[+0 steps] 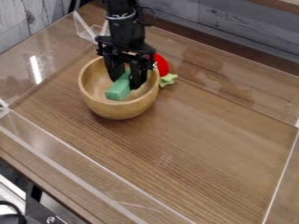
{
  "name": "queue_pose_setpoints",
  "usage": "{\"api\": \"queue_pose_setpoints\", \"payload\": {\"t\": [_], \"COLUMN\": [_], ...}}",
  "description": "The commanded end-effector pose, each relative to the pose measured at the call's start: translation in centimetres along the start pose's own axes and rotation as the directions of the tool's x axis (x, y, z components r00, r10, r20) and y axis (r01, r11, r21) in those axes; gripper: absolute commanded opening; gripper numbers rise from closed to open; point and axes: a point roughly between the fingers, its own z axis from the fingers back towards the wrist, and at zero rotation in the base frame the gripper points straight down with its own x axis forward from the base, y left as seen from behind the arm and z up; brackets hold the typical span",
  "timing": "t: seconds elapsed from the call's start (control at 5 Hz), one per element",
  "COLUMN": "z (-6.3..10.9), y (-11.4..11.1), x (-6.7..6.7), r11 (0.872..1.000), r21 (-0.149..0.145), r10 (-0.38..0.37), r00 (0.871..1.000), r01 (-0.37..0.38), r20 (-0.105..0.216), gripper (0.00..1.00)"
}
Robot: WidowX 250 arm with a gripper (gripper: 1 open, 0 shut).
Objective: Remove the green block from the brown bowl and put it on the table
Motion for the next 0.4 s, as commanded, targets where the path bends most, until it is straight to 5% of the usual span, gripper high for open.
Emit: {"api": "queue_pose_setpoints", "payload": {"t": [0.0, 0.2], "z": [1.8, 1.2], "y": [-1.5, -2.8], "x": [1.2, 1.2], "r11": [0.999, 0.997], "r21": [0.014, 0.006], "r10": [-0.045, -0.072], "r00": [0.996, 0.995], "r01": [0.044, 0.072], "r20": [0.071, 0.062], "gripper": [0.00, 0.00]}}
